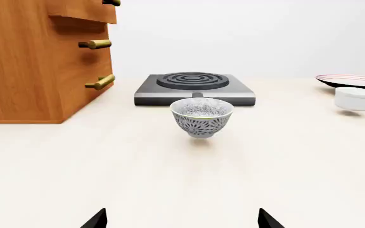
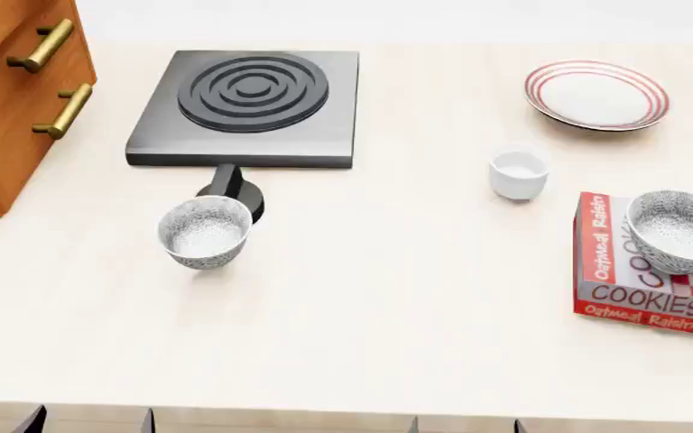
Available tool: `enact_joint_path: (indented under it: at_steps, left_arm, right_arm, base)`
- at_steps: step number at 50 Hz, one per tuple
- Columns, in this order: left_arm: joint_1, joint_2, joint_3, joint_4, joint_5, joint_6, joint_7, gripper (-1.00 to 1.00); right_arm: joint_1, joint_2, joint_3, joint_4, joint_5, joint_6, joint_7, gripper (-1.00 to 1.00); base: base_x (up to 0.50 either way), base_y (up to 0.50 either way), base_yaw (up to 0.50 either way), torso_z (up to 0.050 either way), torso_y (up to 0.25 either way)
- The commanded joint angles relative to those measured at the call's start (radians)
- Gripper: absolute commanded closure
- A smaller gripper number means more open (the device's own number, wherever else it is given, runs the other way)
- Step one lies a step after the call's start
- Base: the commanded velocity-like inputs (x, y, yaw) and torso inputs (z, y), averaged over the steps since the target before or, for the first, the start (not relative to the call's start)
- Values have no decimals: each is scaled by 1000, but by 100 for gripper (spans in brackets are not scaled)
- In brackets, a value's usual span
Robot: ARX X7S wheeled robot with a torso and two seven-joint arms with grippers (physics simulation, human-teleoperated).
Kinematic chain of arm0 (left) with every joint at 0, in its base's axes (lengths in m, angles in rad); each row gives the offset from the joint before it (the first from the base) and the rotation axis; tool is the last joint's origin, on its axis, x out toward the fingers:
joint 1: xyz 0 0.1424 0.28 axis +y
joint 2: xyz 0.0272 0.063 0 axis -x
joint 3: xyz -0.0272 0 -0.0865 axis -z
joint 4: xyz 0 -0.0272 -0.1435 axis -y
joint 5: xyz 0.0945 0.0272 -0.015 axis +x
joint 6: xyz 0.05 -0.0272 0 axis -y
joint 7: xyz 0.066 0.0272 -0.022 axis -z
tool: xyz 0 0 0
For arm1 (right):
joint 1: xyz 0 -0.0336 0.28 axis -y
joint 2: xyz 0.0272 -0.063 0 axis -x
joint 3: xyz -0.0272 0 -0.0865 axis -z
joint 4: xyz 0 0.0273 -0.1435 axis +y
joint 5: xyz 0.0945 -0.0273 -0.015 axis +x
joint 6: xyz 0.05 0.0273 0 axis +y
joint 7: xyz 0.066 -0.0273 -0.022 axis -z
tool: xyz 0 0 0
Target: Pick the akita bowl on the cookies box and place it on the plate.
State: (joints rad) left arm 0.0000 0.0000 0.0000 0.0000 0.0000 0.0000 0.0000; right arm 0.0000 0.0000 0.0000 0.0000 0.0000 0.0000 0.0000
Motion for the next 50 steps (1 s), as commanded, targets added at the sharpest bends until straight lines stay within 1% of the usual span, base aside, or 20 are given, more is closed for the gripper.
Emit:
enact_joint_path:
  at_steps: [1, 7, 20, 23, 24, 25, 27, 28, 30, 31, 36, 43, 50]
  left_arm:
    - [-8, -18, 13, -6, -42, -30, 3, -100]
    - [-2, -37, 33, 1, -67, -15, -16, -100]
    - [-12, -62, 53, 5, -93, -22, -48, -100]
    - [-1, -72, 62, 30, -84, 12, -51, -100]
    - [8, -81, 62, 83, -112, -6, -33, -100]
    - [15, -90, 61, 139, -115, -2, -30, -100]
    - [17, -95, 60, 184, -114, -10, -40, -100]
    - [19, -100, 53, 236, -140, -34, -36, -100]
    - [21, -108, 45, 308, -155, -56, -44, -100]
    - [21, -116, 39, 373, -176, -100, -48, -100]
    - [4, -134, 13, 523, -253, -222, -68, -100]
    - [-6, -150, -2, 612, -289, -268, -90, -100]
    - [-2, -159, 6, 620, -288, -263, -94, -100]
  right_arm:
    - [-2, 24, -51, 1, -25, -26, 9, -100]
    - [-12, 44, -72, -5, -2, -71, 19, -100]
    - [-11, 65, -93, -12, 15, -80, 55, -100]
    - [-18, 66, -83, -32, 5, -130, 87, -100]
    - [-28, 70, -81, -83, -1, -127, 96, -100]
    - [-37, 74, -74, -158, 38, -79, 83, -100]
    - [-42, 79, -67, -211, 70, -49, 79, -100]
    - [-40, 84, -61, -268, 77, 7, 88, -100]
    - [-42, 88, -57, -336, 73, 48, 105, -100]
    - [-45, 93, -58, -387, 66, 77, 113, -100]
    - [-46, 107, -47, -557, 77, 148, 133, -100]
    - [-40, 126, -22, -691, 114, 204, 150, -100]
    - [-48, 139, -13, -710, 123, 189, 160, -100]
  base:
    - [0, 0, 0, 0, 0]
    - [0, 0, 0, 0, 0]
    - [0, 0, 0, 0, 0]
    - [12, 0, 0, 0, 0]
    - [250, 0, 0, 0, 0]
    - [426, 0, 0, 0, 0]
    - [484, 0, 0, 0, 0]
    - [500, 0, 0, 0, 0]
    - [500, 0, 0, 0, 0]
    - [500, 0, 0, 0, 0]
    - [500, 0, 0, 0, 0]
    - [500, 0, 0, 0, 0]
    - [500, 0, 0, 0, 0]
